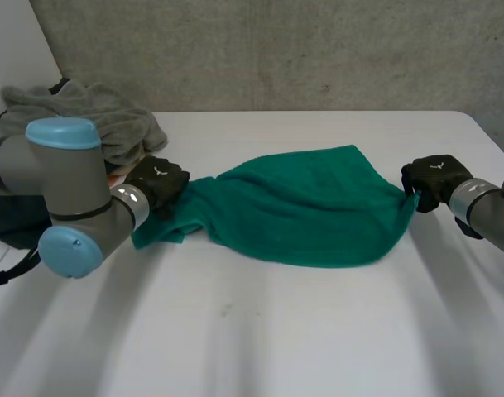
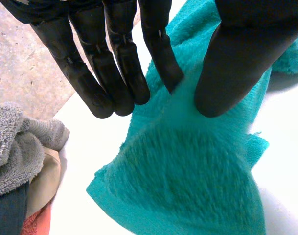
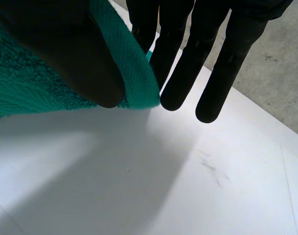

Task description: Fold the laundry.

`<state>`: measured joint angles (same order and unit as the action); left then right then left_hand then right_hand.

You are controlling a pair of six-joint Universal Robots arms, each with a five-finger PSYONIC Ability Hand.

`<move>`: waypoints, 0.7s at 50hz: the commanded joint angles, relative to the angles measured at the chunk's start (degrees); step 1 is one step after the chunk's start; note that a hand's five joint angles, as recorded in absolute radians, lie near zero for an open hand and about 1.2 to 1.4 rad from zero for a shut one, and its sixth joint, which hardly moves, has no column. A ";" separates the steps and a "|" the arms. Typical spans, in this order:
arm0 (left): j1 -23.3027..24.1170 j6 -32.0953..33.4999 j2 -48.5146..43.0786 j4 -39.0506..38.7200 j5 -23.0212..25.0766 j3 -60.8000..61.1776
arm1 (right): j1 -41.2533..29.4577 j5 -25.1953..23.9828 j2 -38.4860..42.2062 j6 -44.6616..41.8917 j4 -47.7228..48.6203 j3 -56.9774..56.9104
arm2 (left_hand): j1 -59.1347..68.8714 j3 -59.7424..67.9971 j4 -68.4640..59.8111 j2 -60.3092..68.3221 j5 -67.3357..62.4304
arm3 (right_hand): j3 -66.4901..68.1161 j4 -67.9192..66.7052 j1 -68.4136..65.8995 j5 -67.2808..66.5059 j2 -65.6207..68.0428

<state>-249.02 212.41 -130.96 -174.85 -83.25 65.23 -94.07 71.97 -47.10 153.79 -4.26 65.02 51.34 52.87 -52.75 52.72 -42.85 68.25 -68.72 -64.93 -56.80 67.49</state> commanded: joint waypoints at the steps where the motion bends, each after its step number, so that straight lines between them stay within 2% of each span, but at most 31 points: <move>1: -0.94 0.02 -0.44 1.88 0.90 0.16 | -0.15 0.10 -1.86 1.07 0.12 0.81 | -4.12 -5.64 5.53 -5.49 5.62 | 11.75 -11.28 -15.07 -13.20 12.51; 4: -1.47 0.28 -1.84 1.80 0.81 0.25 | -0.15 0.01 -1.86 1.34 0.12 0.99 | -10.34 -11.87 11.75 -11.72 11.85 | 11.75 -11.28 -15.07 -13.20 12.51; 14: -1.73 3.35 -3.87 1.53 1.07 0.16 | -0.32 0.10 -2.12 0.99 -0.05 1.34 | -9.19 -10.71 10.60 -10.56 10.69 | 11.75 -11.28 -15.07 -13.20 12.51; 16: -1.91 3.44 -2.99 1.36 1.07 0.59 | -0.32 0.10 -2.39 0.90 0.12 1.60 | 6.39 4.86 -4.98 5.01 -4.88 | 11.75 -11.28 -15.07 -13.20 12.51; 18: -2.34 3.36 -2.46 0.92 0.81 0.86 | -0.32 0.10 -2.56 0.90 0.12 1.86 | 28.54 27.02 -27.13 27.17 -27.04 | 11.75 -11.28 -15.07 -13.20 12.51; 22: -3.75 3.09 -0.45 0.65 -0.24 1.30 | -0.15 0.27 -3.26 0.46 -0.22 1.78 | 28.66 27.13 -27.25 27.28 -27.15 | 11.75 -11.28 -15.07 -13.20 12.51; 26: -4.54 1.87 5.08 1.09 -0.07 4.37 | 0.38 0.98 -5.89 0.02 -1.36 1.34 | 28.66 27.13 -27.25 27.28 -27.15 | 11.75 -11.28 -15.07 -13.20 12.51; 35: -7.53 -5.34 28.37 6.89 5.11 4.03 | 4.77 4.75 -19.43 3.00 -7.17 -5.16 | 28.66 27.13 -27.25 27.28 -27.15 | 11.75 -11.28 -15.07 -13.20 12.51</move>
<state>-254.37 211.50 -115.12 -171.82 -81.01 70.79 -91.81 74.47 -59.30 154.48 -8.33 64.18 64.99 67.73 -68.36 68.30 -56.02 68.25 -68.72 -64.93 -56.79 67.49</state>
